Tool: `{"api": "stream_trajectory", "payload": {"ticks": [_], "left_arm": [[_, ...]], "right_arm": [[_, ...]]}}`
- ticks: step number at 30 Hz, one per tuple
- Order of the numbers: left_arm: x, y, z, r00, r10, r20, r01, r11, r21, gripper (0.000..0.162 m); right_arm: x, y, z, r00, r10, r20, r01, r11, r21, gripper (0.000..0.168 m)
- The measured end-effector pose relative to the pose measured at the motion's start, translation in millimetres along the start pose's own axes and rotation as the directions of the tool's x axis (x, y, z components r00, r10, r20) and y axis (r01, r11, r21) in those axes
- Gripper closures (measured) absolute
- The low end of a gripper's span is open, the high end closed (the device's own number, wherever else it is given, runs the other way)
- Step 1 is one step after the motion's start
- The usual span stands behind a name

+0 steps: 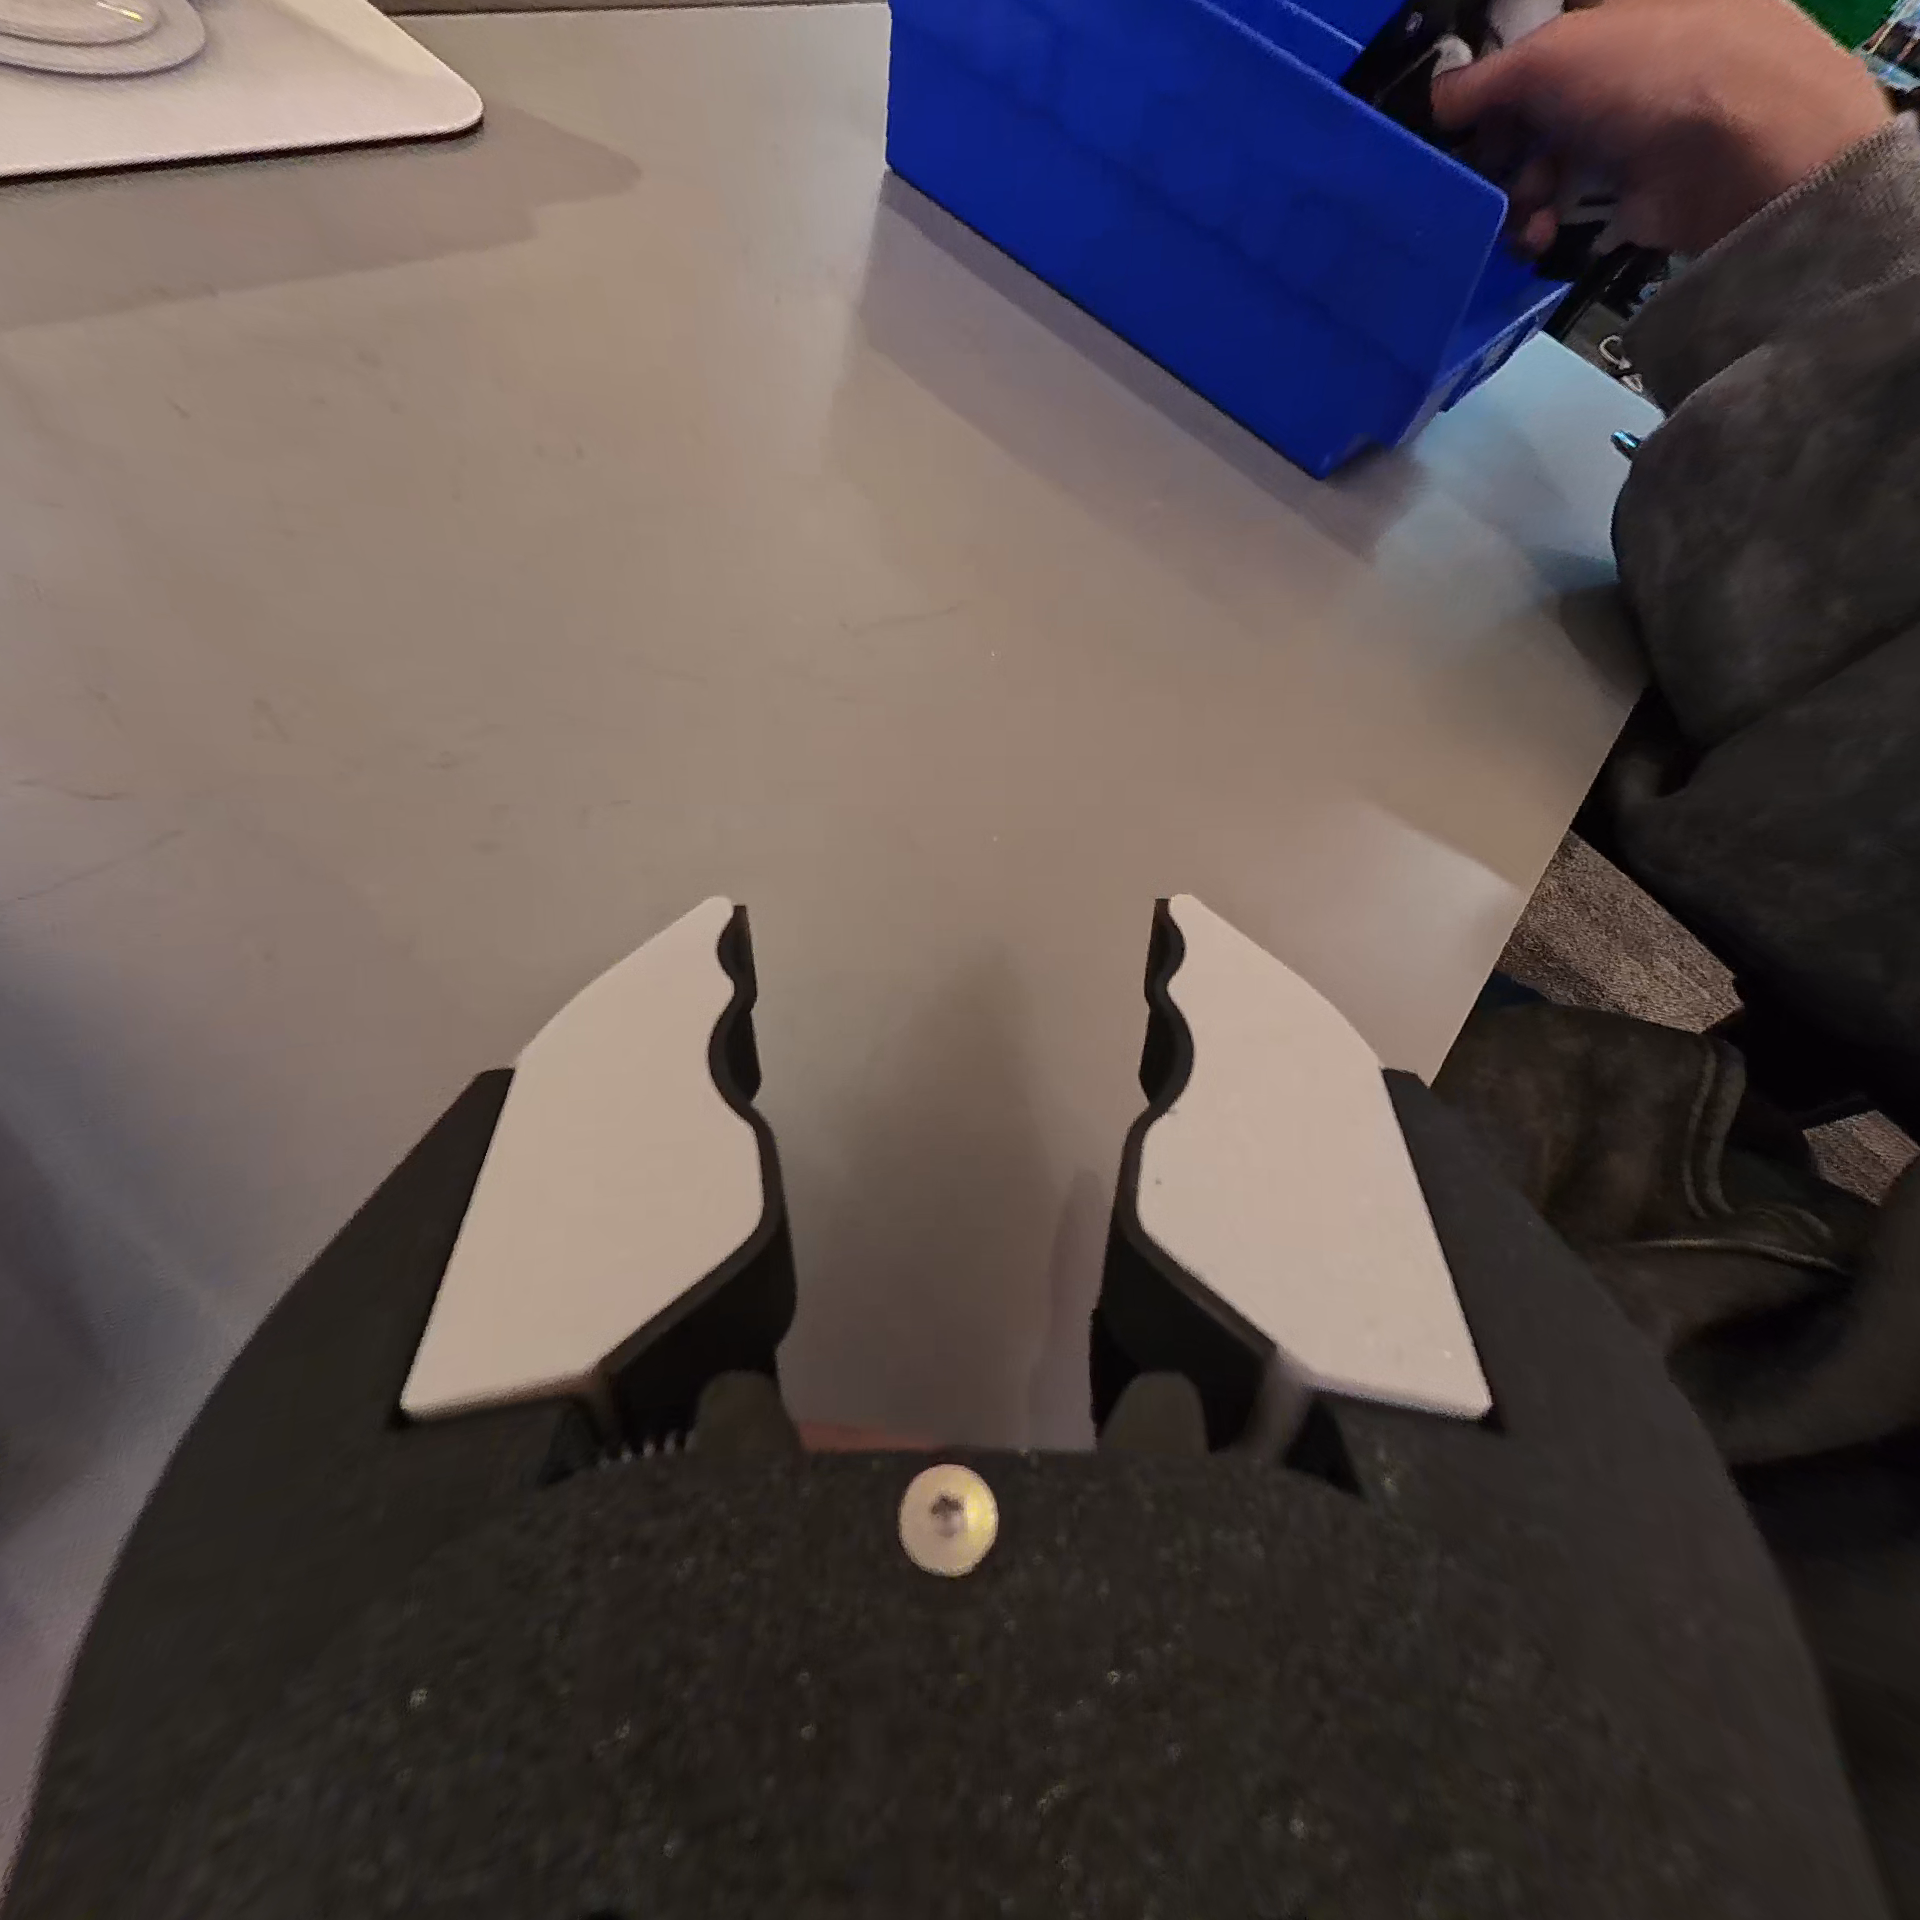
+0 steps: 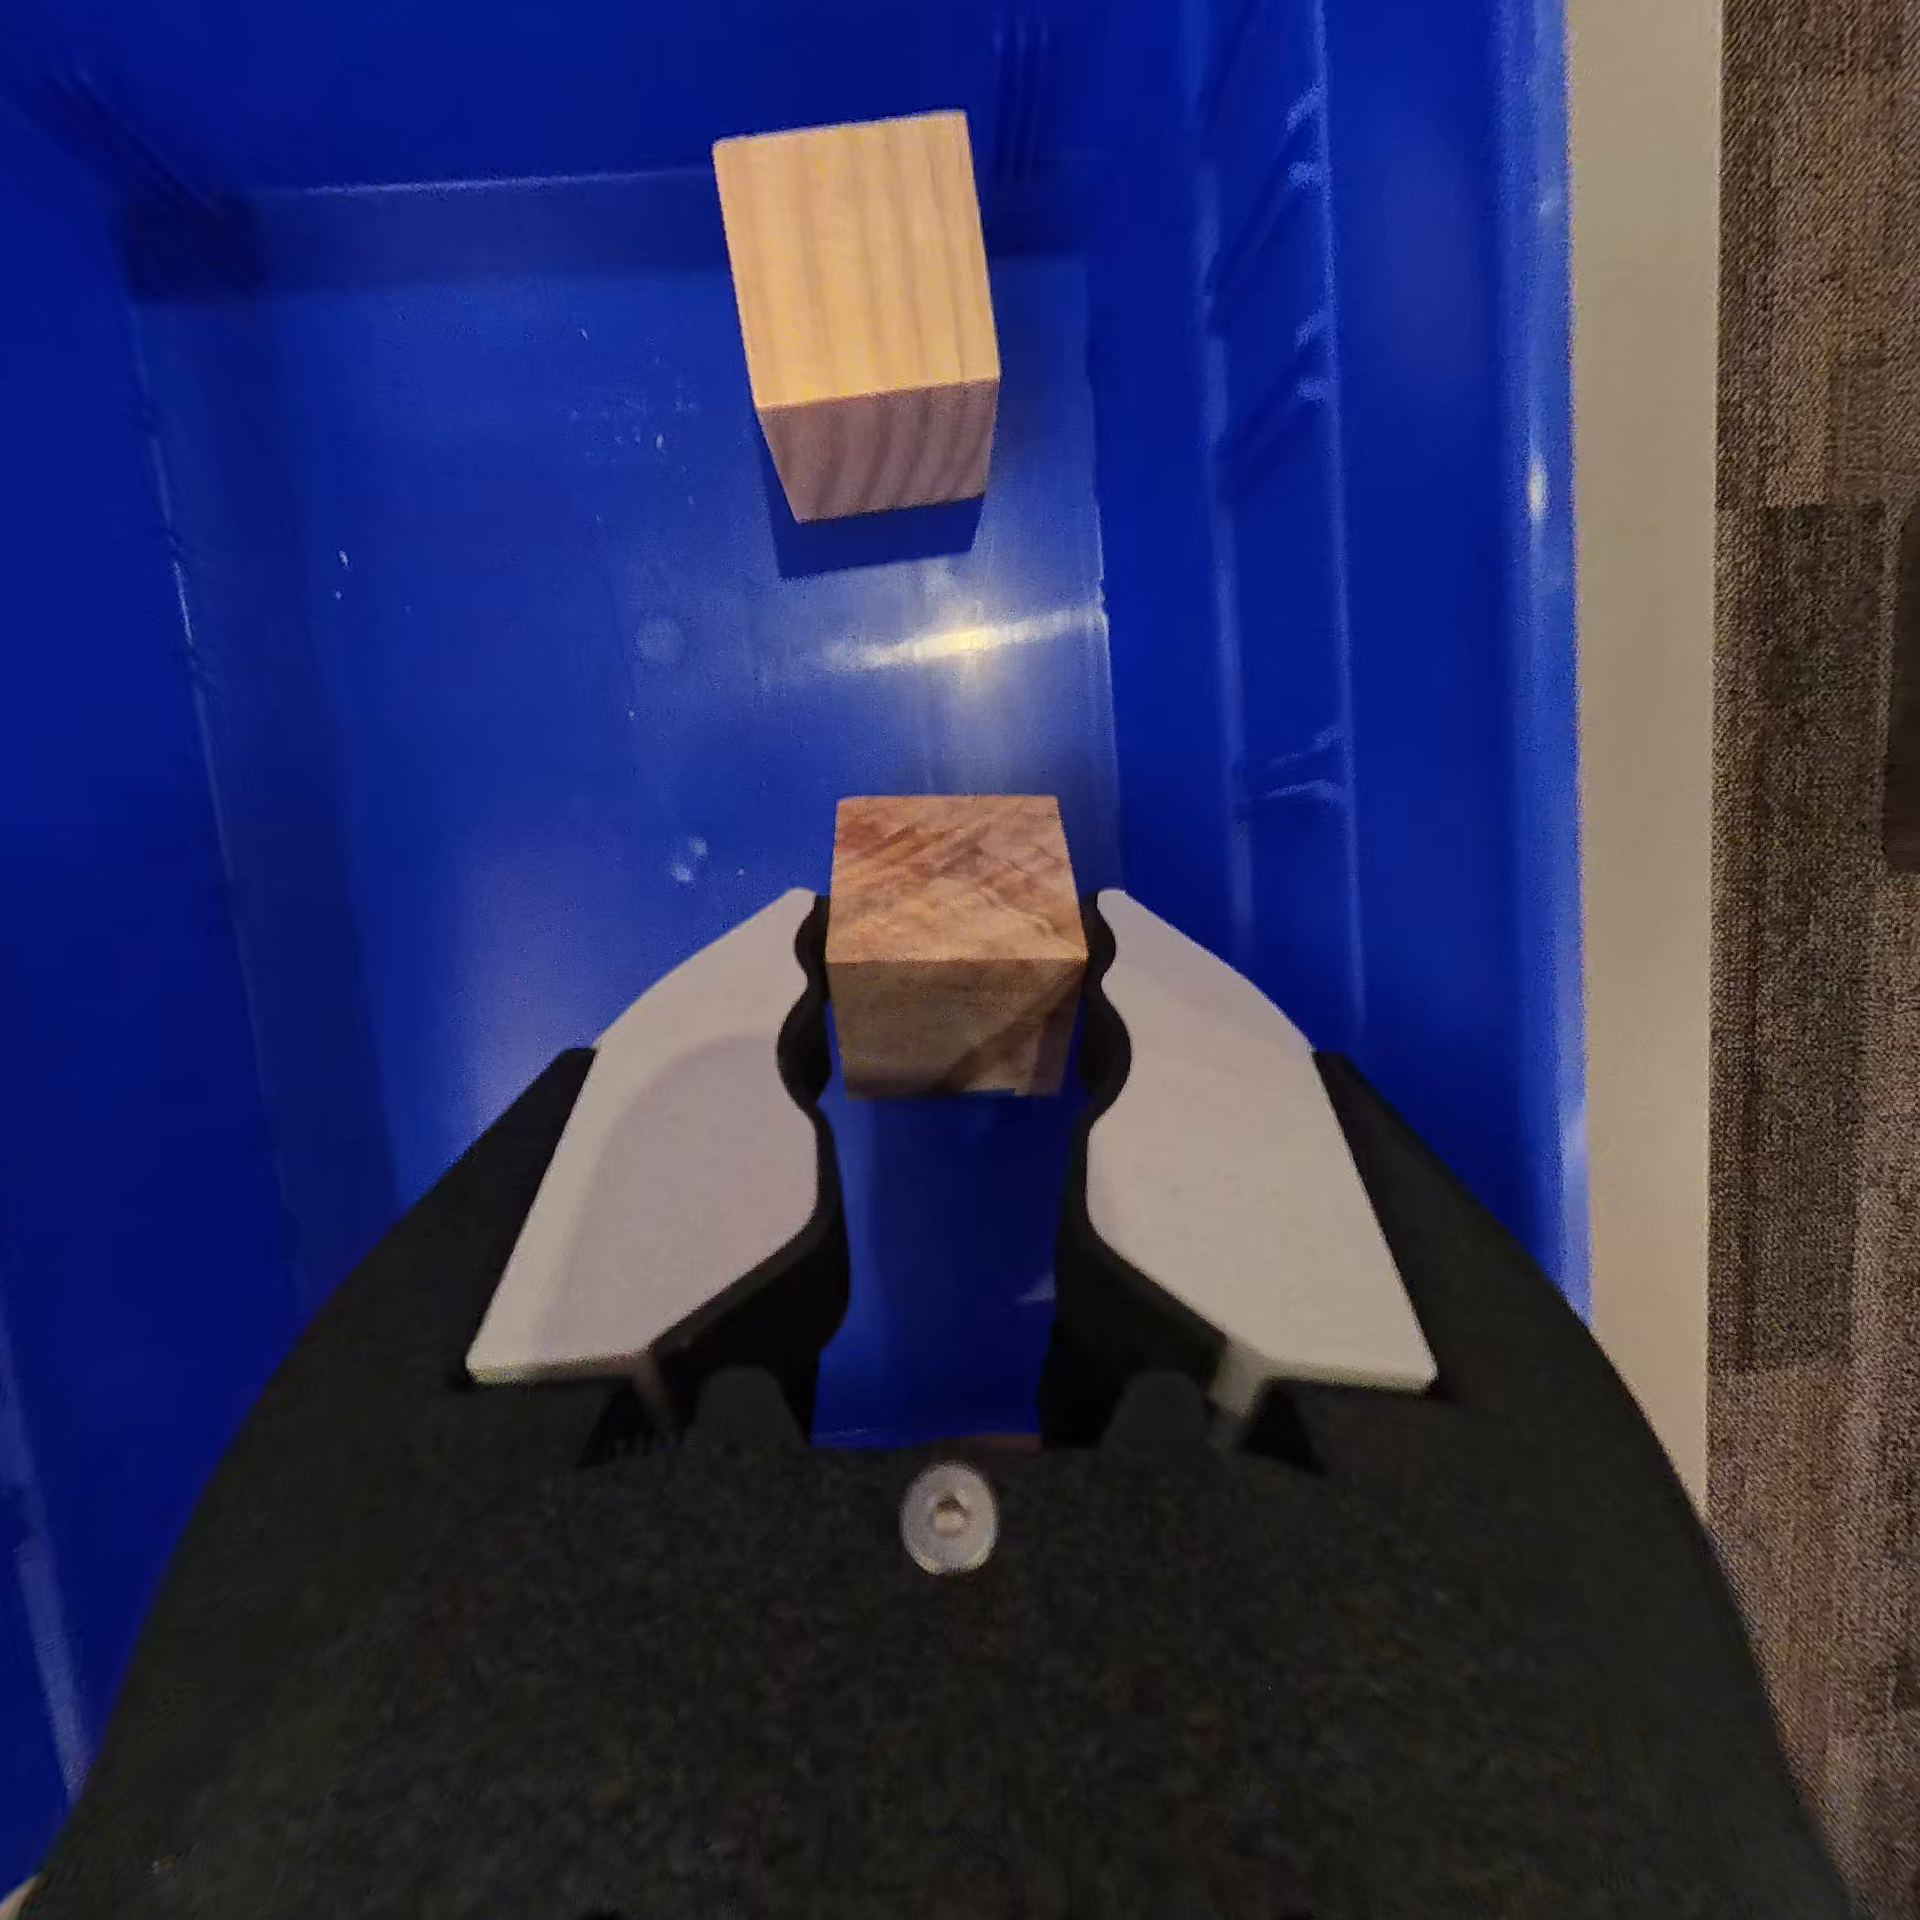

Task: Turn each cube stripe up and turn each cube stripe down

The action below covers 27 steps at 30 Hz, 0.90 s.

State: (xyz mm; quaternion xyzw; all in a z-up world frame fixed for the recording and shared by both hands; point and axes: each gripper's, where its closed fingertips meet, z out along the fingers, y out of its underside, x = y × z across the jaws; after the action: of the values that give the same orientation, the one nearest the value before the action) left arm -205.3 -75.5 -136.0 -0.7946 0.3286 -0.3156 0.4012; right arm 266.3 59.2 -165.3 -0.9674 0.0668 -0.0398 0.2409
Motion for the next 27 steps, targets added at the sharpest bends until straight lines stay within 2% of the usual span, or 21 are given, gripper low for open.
{"api": "stream_trajectory", "payload": {"ticks": [4,6,9,11,13,14,15,17,18,20,22,24,27], "left_arm": [[1.4,0.0,-0.7,1.0,0.016,0.002,-0.016,1.0,-0.004,0.09],[1.5,0.1,-1.0,1.0,0.02,0.005,-0.02,1.0,-0.005,0.09],[0.5,-1.1,-2.0,1.0,0.026,0.013,-0.026,1.0,0.0,0.09],[-0.6,-1.7,-3.4,1.0,0.026,0.017,-0.026,1.0,-0.002,0.091],[-1.7,-3.1,-5.6,1.0,0.02,0.018,-0.02,1.0,-0.001,0.091],[-1.7,-4.9,-7.8,1.0,0.013,0.014,-0.013,1.0,0.005,0.091],[-1.2,-7.4,-11.7,1.0,0.004,0.009,-0.005,1.0,0.007,0.091],[-2.5,-19.3,-29.9,1.0,-0.023,-0.002,0.023,0.999,0.026,0.089],[-9.6,-29.3,-45.5,0.999,-0.032,0.016,0.032,0.998,0.051,0.089],[-39.5,-41.3,-80.3,0.993,-0.027,0.112,0.024,0.999,0.03,0.09],[-90.7,-36.0,-112.5,0.96,-0.039,0.277,0.072,0.991,-0.111,0.089],[-145.9,-32.4,-135.8,0.9,-0.134,0.416,0.228,0.956,-0.185,0.089],[-201.9,-30.9,-135.0,0.807,-0.4,0.433,0.513,0.839,-0.18,0.095]], "right_arm": [[0.0,1.3,-11.8,1.0,-0.015,-0.013,0.015,0.999,0.031,0.117],[0.5,-7.4,-35.9,0.999,-0.02,-0.033,0.023,0.995,0.096,0.114],[-20.6,-35.6,-96.9,0.998,-0.064,0.0,0.061,0.949,0.311,0.114],[-74.2,-53.1,-144.3,0.97,-0.188,0.151,0.087,0.857,0.509,0.114],[-155.7,-49.3,-187.1,0.848,-0.391,0.358,0.06,0.742,0.668,0.113],[-201.8,-34.9,-204.2,0.731,-0.498,0.466,0.023,0.701,0.713,0.114],[-246.6,-11.5,-216.9,0.579,-0.58,0.572,-0.017,0.693,0.721,0.114],[-315.6,52.7,-226.8,0.255,-0.616,0.745,-0.035,0.764,0.644,0.117],[-336.9,81.5,-223.4,0.154,-0.593,0.791,-0.003,0.8,0.6,0.12],[-361.1,118.4,-214.1,0.07,-0.555,0.829,0.035,0.832,0.554,0.12],[-370.8,134.2,-208.6,0.035,-0.514,0.857,0.071,0.857,0.51,0.121],[-371.9,134.5,-200.9,0.053,-0.514,0.856,0.104,0.856,0.507,0.12],[-369.1,127.2,-194.5,0.096,-0.519,0.849,0.102,0.854,0.51,0.12]]}}
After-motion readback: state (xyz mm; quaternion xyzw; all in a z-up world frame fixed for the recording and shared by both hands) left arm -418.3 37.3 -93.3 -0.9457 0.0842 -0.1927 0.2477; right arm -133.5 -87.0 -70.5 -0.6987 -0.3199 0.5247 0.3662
